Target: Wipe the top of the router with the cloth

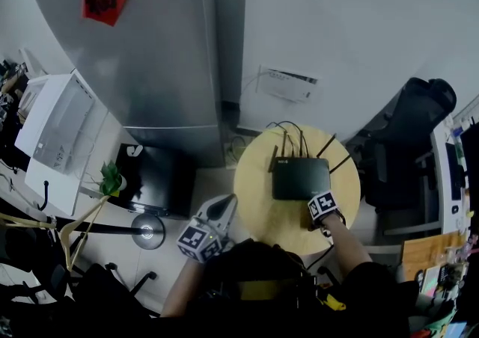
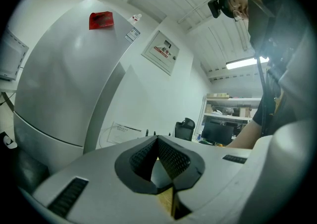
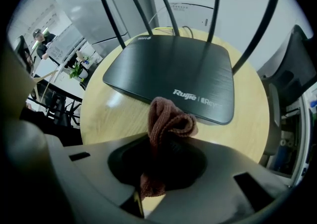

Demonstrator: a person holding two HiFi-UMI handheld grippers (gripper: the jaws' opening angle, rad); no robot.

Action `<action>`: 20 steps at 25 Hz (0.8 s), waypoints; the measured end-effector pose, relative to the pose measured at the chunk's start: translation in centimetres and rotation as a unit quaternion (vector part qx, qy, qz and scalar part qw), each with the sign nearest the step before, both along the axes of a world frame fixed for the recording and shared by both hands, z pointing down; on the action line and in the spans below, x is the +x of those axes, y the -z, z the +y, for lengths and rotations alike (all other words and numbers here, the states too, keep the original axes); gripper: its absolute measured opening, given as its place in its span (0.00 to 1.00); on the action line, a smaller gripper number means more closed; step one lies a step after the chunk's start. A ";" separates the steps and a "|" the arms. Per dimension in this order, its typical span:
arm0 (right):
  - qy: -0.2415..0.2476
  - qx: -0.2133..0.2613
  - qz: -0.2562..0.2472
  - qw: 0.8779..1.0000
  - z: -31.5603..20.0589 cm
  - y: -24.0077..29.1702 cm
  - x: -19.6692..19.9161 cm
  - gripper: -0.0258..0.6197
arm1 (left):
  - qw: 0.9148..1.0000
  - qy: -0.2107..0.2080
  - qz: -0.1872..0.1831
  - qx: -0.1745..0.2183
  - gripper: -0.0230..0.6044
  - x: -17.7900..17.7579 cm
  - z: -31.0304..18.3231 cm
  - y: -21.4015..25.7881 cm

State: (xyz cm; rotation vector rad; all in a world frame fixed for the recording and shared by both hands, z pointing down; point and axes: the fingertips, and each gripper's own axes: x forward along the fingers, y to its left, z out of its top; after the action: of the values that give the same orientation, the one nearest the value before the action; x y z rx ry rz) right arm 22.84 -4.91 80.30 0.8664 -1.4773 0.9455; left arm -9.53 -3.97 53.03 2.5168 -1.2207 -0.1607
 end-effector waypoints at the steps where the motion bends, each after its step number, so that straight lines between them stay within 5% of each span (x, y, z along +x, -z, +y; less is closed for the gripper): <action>1: 0.001 0.001 -0.002 1.000 0.0 0.0 -0.4 0.14 | 1.000 -0.002 0.001 0.001 0.04 -0.2 -0.1 0.0; 20: 0.000 0.002 -0.014 1.000 0.5 0.1 -6.8 0.14 | 1.000 -0.004 0.006 -0.010 0.04 -5.5 -0.3 -1.0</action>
State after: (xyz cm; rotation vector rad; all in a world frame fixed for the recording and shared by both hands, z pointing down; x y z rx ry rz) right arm 15.99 -4.42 80.20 0.8594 -1.5027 0.9584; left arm -15.06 -4.26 54.03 2.4993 -1.2013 -0.1603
